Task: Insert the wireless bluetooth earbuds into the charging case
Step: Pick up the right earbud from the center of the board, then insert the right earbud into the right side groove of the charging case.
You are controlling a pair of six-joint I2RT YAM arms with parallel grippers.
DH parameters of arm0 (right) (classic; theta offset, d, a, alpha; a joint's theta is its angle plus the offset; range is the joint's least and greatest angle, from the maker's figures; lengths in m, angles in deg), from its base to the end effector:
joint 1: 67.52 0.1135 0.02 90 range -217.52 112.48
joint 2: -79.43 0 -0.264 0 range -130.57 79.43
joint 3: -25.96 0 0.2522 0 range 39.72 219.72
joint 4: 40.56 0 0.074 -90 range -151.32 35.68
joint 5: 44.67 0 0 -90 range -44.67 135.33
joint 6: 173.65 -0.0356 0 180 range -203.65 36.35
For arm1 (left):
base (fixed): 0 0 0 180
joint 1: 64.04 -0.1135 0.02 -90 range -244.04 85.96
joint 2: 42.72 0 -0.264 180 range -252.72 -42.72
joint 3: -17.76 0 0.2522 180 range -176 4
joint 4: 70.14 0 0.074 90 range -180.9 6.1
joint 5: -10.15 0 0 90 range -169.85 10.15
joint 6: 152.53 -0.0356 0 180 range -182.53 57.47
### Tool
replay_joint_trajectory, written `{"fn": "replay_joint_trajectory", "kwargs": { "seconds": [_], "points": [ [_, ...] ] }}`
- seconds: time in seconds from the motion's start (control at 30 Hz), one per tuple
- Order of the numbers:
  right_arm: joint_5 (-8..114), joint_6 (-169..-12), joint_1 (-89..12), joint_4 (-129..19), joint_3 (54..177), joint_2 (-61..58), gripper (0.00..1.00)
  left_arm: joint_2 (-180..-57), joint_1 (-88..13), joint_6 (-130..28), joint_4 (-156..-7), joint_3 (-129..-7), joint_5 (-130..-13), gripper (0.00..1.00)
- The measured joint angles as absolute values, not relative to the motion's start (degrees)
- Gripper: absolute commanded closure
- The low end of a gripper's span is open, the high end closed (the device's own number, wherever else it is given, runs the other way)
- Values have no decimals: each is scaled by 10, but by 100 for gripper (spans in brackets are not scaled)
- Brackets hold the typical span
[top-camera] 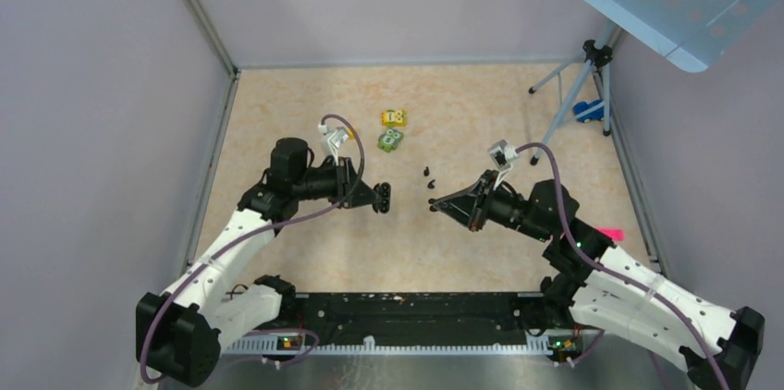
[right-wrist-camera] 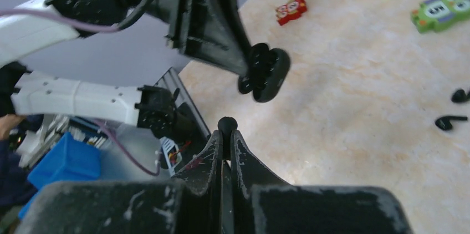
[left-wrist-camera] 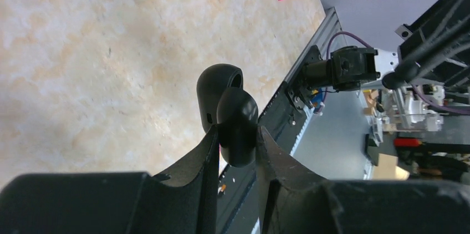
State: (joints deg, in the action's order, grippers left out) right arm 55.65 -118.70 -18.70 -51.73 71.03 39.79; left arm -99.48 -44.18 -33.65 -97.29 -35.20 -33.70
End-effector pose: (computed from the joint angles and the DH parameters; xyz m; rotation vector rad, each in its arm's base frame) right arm 0.1112 0.1369 0.2949 -0.3666 1.7933 1.2253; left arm 0.1902 -0.0960 0.2668 0.3489 2.1891 -1.3398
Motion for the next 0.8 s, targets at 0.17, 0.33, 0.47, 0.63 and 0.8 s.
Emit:
{"fn": "replay_joint_trajectory", "kwargs": {
  "seconds": [0.17, 0.33, 0.47, 0.63, 0.8],
  "points": [
    [646, -1146, -187, -492, 725, 415, 100, -995, -442, -366, -979, -404, -326, 100],
    [684, -1133, -187, -492, 725, 416, 100, -995, -442, -351, -919, -414, -268, 100],
    [655, -1131, -187, -497, 740, 408, 100, -995, -442, -334, -859, -413, -243, 100],
    [574, -1163, -187, -472, 749, 388, 100, -995, -442, -324, -826, -405, -236, 100],
    [457, -1214, -159, -447, 755, 350, 100, -1003, -442, -320, -834, -405, -255, 100]
  ]
}}
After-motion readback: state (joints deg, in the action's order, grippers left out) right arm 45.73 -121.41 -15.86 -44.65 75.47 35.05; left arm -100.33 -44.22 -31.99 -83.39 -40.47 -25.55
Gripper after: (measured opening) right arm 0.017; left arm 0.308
